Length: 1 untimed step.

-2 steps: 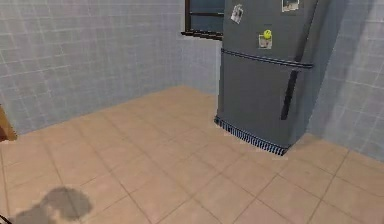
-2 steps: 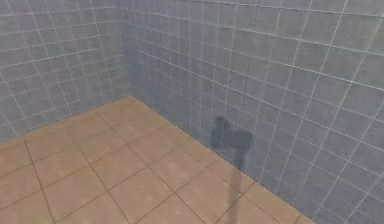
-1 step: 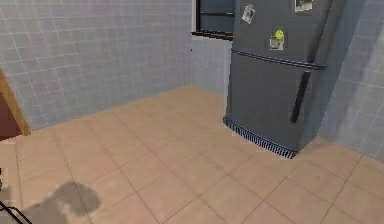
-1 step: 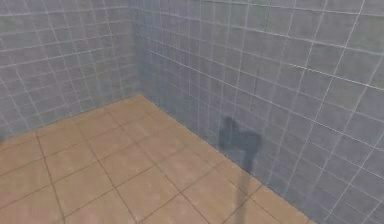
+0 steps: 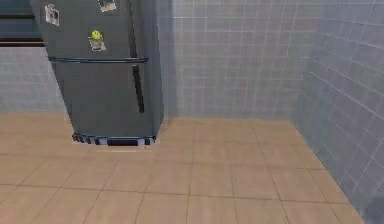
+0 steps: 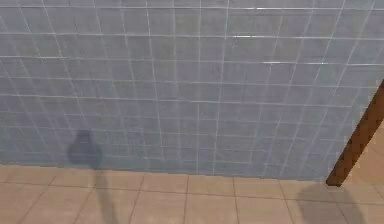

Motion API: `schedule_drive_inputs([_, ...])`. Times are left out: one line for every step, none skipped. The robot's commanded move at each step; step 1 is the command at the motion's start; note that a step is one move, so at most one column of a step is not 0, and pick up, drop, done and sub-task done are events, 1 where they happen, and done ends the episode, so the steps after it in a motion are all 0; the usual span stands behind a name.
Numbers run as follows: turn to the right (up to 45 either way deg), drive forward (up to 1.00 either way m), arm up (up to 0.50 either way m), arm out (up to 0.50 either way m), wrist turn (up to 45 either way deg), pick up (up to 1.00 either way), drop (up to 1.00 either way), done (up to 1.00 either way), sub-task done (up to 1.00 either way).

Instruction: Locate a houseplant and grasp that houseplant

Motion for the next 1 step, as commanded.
schedule_drive_inputs([45.0,0.0,0.0,0.0,0.0,0.0,0.0,0.0,0.0])
